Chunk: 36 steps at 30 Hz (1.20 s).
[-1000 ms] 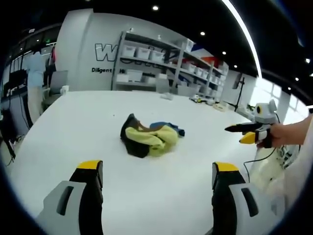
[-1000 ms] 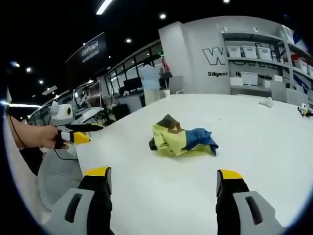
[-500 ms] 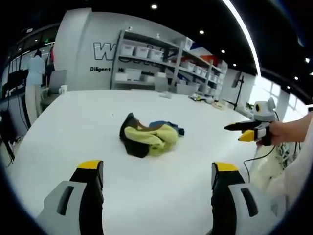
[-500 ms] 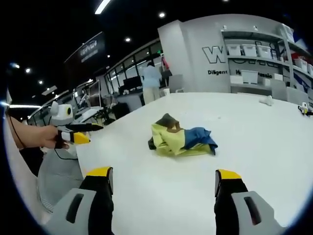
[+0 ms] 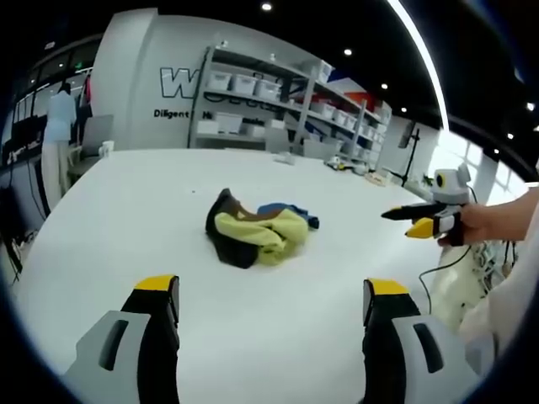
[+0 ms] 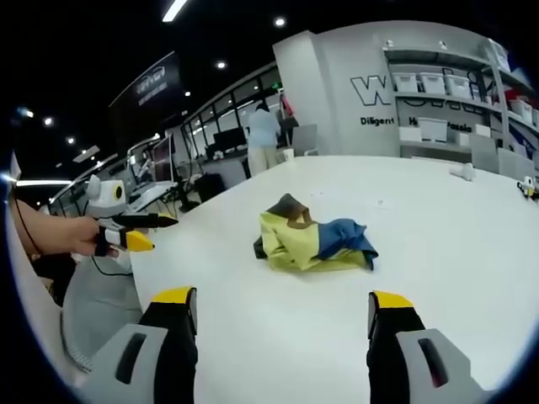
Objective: Fold the garment on the visible template until the final outline fits inside the template.
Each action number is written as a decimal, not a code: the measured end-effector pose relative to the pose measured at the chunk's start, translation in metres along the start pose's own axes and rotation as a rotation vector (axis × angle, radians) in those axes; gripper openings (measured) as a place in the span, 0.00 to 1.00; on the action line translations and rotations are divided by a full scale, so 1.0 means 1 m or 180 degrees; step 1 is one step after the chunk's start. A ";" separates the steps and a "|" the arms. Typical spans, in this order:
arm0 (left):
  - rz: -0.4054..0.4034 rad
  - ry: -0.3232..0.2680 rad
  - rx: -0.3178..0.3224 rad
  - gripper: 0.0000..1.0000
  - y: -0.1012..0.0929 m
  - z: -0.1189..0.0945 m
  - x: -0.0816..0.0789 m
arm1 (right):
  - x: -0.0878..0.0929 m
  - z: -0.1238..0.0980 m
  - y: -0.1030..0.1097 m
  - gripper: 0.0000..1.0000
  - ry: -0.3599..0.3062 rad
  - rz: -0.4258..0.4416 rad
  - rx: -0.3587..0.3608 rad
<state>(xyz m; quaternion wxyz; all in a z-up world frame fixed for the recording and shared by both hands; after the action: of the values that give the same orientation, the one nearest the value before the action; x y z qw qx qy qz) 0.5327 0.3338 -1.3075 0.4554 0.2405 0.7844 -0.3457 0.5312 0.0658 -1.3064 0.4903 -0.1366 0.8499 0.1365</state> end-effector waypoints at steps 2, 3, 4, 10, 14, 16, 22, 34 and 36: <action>-0.0008 0.0017 0.0004 0.87 0.003 0.001 0.001 | -0.002 0.004 0.001 0.80 0.0004 -0.0001 -0.0015; -0.0009 0.0024 0.0006 0.87 0.004 0.002 0.001 | -0.002 0.005 0.001 0.80 0.0007 0.0001 -0.0020; -0.0011 0.0032 0.0011 0.87 0.005 0.003 0.001 | -0.002 0.008 0.001 0.79 0.0015 0.0003 -0.0028; -0.0031 0.0048 0.0034 0.85 0.012 0.006 0.000 | -0.004 0.020 0.003 0.77 0.0054 0.0002 -0.0056; -0.0040 0.0052 0.0057 0.85 0.014 0.009 0.000 | -0.006 0.029 0.003 0.75 0.0071 0.0003 -0.0064; -0.0042 0.0068 0.0076 0.85 0.015 0.011 0.001 | -0.006 0.032 0.002 0.74 0.0086 0.0001 -0.0064; 0.0008 0.0116 0.0143 0.83 0.017 0.018 -0.001 | -0.008 0.044 0.001 0.70 0.0120 0.0009 -0.0079; 0.0101 0.0167 0.0294 0.81 0.018 0.035 -0.015 | -0.022 0.072 -0.010 0.62 0.0150 0.0020 -0.0073; 0.0101 0.0162 0.0315 0.81 0.018 0.037 -0.017 | -0.025 0.078 -0.013 0.60 0.0154 0.0022 -0.0072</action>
<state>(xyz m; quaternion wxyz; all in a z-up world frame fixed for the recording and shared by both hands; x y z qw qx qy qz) 0.5736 0.3161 -1.3115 0.4282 0.2839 0.7738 -0.3706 0.6106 0.0850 -1.3236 0.4676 -0.1424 0.8604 0.1444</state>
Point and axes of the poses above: the point that each gripper's makers call its tool centre point, and the gripper's own axes: z roughly forward along the fingers, y roughly to its left, x roughly out of its underside, the point moved 2 cm from there along -z, roughly backward along the fingers, and after that the axes turned 15 degrees about x, right-handed, at the moved point
